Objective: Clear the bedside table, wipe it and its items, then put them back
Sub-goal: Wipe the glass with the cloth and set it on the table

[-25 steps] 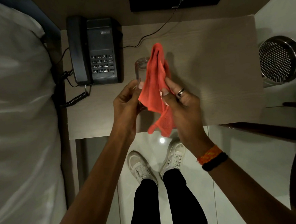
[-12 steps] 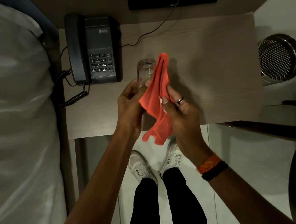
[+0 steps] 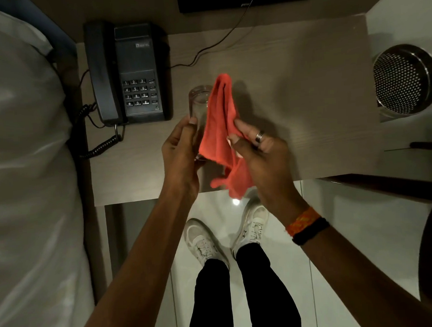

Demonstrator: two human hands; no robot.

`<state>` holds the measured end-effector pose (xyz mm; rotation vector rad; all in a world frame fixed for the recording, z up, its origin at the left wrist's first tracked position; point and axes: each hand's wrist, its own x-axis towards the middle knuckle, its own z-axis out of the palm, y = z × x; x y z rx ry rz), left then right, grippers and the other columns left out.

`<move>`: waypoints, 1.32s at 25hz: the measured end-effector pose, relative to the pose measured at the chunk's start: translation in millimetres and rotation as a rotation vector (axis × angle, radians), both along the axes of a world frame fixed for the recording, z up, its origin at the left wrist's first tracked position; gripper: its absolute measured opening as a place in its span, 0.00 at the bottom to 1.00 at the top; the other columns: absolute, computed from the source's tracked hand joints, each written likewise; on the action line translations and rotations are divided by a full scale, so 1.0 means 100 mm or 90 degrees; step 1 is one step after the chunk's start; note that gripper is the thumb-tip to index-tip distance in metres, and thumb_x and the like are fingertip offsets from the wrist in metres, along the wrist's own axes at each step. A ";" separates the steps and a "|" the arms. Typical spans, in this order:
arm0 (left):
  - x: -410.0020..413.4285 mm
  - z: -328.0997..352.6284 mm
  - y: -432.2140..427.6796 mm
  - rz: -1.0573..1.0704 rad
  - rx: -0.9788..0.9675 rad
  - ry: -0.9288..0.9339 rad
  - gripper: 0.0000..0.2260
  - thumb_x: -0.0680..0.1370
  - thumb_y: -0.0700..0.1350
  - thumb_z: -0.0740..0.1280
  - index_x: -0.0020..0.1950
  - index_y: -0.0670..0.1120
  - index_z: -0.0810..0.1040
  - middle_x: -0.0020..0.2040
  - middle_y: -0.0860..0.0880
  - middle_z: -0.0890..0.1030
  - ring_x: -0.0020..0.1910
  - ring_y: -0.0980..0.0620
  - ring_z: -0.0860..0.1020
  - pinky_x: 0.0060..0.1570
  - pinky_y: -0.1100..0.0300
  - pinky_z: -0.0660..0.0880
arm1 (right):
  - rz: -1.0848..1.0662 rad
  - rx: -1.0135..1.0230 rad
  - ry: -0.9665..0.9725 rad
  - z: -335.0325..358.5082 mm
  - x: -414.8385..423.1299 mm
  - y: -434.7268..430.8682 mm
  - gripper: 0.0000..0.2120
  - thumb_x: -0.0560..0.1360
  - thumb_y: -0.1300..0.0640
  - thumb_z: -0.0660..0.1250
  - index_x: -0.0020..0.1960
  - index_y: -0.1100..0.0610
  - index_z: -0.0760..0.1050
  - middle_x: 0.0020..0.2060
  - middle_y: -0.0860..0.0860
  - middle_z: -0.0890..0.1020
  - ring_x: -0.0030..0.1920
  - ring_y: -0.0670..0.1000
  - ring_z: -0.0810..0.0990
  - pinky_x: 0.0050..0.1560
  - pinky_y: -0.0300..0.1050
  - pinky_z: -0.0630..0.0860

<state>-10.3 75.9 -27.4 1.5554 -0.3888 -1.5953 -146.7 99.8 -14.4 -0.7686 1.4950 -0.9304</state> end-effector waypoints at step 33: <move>-1.94 -0.46 -1.74 -0.433 -0.416 -0.161 0.34 0.78 0.37 0.70 0.80 0.35 0.58 0.75 0.36 0.70 0.75 0.41 0.71 0.73 0.49 0.70 | 0.202 -0.107 0.310 -0.52 -2.13 -1.68 0.30 0.78 0.62 0.67 0.77 0.59 0.59 0.62 0.49 0.78 0.62 0.48 0.79 0.66 0.43 0.77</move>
